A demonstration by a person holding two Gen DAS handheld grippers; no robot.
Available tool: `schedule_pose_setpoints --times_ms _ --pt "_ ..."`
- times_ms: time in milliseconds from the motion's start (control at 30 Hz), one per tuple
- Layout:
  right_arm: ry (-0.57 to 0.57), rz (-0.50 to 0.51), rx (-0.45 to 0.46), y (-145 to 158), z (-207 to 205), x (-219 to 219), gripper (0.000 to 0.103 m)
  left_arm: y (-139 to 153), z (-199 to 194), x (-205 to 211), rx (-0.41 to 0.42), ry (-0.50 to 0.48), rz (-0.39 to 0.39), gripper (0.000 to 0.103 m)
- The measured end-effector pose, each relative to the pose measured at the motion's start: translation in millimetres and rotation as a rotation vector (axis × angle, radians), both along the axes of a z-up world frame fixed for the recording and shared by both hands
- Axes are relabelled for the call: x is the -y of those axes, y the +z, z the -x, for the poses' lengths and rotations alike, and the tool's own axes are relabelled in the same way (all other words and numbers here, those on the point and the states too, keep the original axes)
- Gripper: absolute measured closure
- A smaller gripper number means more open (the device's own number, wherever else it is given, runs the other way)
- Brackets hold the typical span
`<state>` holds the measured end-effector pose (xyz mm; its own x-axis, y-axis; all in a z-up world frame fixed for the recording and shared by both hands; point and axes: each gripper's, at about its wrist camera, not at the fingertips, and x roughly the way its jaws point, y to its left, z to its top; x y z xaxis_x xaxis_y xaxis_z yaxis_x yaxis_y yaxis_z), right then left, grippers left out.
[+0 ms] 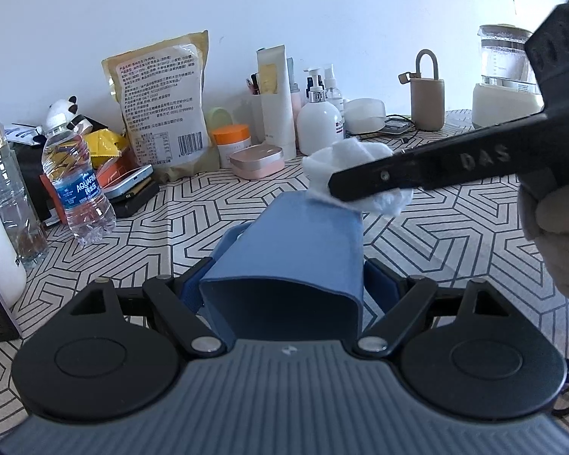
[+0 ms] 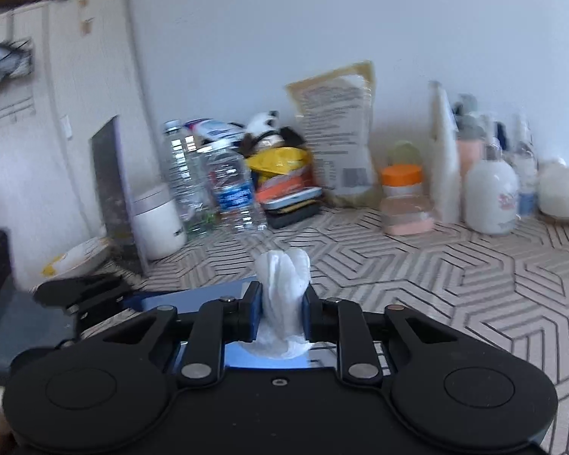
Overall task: Clean container
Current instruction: 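Wipe the rim corner beside the handle with the right tool, then open the right tool to drop the wipe while the left tool releases the container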
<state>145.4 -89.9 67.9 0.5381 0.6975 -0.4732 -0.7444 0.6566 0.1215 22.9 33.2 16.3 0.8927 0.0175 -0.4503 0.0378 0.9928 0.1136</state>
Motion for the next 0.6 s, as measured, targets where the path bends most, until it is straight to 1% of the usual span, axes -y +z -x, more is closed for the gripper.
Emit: schedule_pose_setpoints --times_ms 67,200,267,333,400,500,600 --pt "0.043 0.008 0.014 0.7 8.8 -2.3 0.077 -0.2 -0.2 -1.1 -0.004 0.002 0.007 0.019" --pt "0.172 -0.028 -0.009 -1.3 23.5 -1.0 0.077 -1.3 -1.9 -4.2 -0.017 -0.006 0.029 0.019" --pt "0.180 -0.029 -0.015 -1.3 23.1 -0.6 0.078 -1.7 -1.8 -3.8 -0.017 -0.006 0.027 0.019" --pt "0.147 -0.032 -0.036 -1.7 16.6 1.4 0.079 -1.9 -1.4 -2.9 -0.016 -0.003 0.020 0.020" --pt "0.072 -0.001 -0.038 -4.2 9.1 3.4 0.079 -2.1 -1.7 -3.4 -0.018 0.005 0.021 0.020" --pt "-0.045 0.111 -0.048 -13.9 -2.1 3.1 0.078 -2.5 -4.2 -3.6 -0.022 0.035 0.018 0.022" --pt "-0.104 0.204 -0.018 -18.9 -4.8 -1.1 0.079 -2.1 -8.5 -0.9 -0.011 0.085 0.002 0.022"
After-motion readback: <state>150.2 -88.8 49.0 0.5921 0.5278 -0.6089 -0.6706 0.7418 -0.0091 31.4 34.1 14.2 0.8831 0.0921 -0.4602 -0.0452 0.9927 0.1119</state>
